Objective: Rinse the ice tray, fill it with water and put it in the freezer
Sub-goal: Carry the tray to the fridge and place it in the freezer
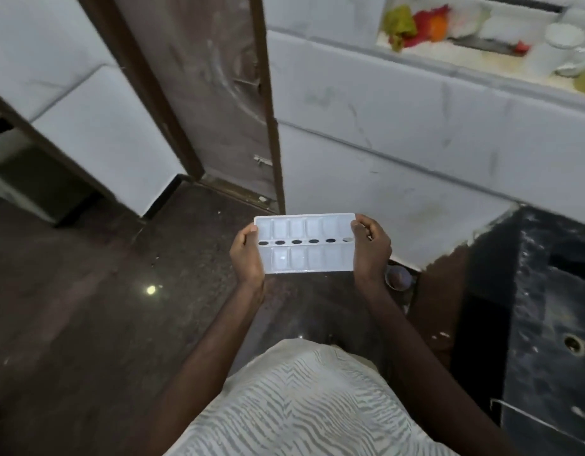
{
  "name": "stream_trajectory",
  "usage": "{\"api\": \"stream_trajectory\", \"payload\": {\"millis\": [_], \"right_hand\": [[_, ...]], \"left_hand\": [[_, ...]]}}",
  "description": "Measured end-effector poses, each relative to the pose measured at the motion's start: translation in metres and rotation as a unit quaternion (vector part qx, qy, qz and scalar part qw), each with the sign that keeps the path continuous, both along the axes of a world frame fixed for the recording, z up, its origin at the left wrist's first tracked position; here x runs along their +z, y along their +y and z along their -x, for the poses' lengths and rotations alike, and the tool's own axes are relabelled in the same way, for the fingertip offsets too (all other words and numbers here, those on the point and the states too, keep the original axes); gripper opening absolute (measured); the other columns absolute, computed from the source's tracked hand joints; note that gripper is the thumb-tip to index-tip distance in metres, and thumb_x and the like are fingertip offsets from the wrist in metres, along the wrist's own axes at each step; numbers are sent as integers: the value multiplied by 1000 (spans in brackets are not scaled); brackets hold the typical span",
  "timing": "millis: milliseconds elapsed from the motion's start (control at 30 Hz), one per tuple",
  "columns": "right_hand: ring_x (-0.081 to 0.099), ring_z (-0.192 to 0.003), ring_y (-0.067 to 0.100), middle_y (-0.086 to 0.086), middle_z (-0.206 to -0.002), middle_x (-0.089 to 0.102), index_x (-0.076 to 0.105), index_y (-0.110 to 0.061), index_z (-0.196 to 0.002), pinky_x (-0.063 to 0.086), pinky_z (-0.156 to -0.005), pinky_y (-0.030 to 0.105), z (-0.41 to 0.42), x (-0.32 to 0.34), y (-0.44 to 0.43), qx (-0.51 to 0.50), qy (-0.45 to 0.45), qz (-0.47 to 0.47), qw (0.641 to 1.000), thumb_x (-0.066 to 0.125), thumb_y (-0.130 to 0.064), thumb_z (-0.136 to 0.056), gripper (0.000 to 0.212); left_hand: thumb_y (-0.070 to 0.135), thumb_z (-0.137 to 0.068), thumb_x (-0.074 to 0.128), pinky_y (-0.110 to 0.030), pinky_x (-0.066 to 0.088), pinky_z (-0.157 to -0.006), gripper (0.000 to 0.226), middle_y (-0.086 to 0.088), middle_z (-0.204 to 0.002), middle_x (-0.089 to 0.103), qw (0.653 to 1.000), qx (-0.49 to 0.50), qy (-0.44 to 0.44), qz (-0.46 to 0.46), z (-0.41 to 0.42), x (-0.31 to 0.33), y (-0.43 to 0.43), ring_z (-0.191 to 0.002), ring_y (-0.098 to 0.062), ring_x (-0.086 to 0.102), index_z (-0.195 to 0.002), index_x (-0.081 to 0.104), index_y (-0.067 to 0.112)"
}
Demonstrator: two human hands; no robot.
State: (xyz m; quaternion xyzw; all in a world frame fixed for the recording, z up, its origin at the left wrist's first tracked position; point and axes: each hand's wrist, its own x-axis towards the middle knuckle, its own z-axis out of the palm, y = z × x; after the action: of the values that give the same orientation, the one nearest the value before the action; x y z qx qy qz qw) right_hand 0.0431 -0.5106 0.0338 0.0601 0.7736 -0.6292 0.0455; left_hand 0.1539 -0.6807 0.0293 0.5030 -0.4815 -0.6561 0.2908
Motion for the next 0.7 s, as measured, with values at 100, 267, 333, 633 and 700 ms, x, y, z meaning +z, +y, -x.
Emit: {"api": "stream_trajectory", "payload": {"millis": [100,267,333,633,700], "right_hand": [[66,-90,5,-4,-102,75,76,-17,-110,48,-78,15,5,0,-21,49,-12,-6,999,66,-18,-96,18],[68,-100,18,-2,-108,74,72,-20,-112,56,-90,33,18,1,-45,132,-15,-37,990,61,-25,-98,19],[67,-101,19,-2,-111,72,71,-19,-114,56,-91,35,24,2,-51,166,-4,-55,985,59,-26,-100,19],[65,-96,14,-9,-102,67,66,-24,-107,58,-91,41,47,-12,-80,313,23,-91,945,55,-28,-103,12],[64,-96,13,-10,-103,66,65,-27,-106,58,-90,40,49,-17,-88,351,31,-103,930,55,-31,-103,11]], "left_hand": [[20,-99,64,-29,56,-82,16,-2,-105,75,999,49,12,-10,-8,-2,-10,-89,-13,68,-108,76,18],[18,-101,61,-17,53,-65,20,4,-95,73,991,128,25,-34,-13,-2,-14,-76,-5,67,-116,74,14],[20,-101,62,-25,54,-70,20,1,-99,73,987,150,22,-43,-13,-5,-14,-82,-12,68,-116,74,15],[18,-101,62,-15,53,-58,21,6,-92,74,953,295,26,-59,-23,-14,7,-75,-6,69,-116,75,13],[16,-100,62,-14,52,-57,20,7,-91,74,942,327,35,-61,-30,-16,13,-72,-4,70,-115,74,14]]}}
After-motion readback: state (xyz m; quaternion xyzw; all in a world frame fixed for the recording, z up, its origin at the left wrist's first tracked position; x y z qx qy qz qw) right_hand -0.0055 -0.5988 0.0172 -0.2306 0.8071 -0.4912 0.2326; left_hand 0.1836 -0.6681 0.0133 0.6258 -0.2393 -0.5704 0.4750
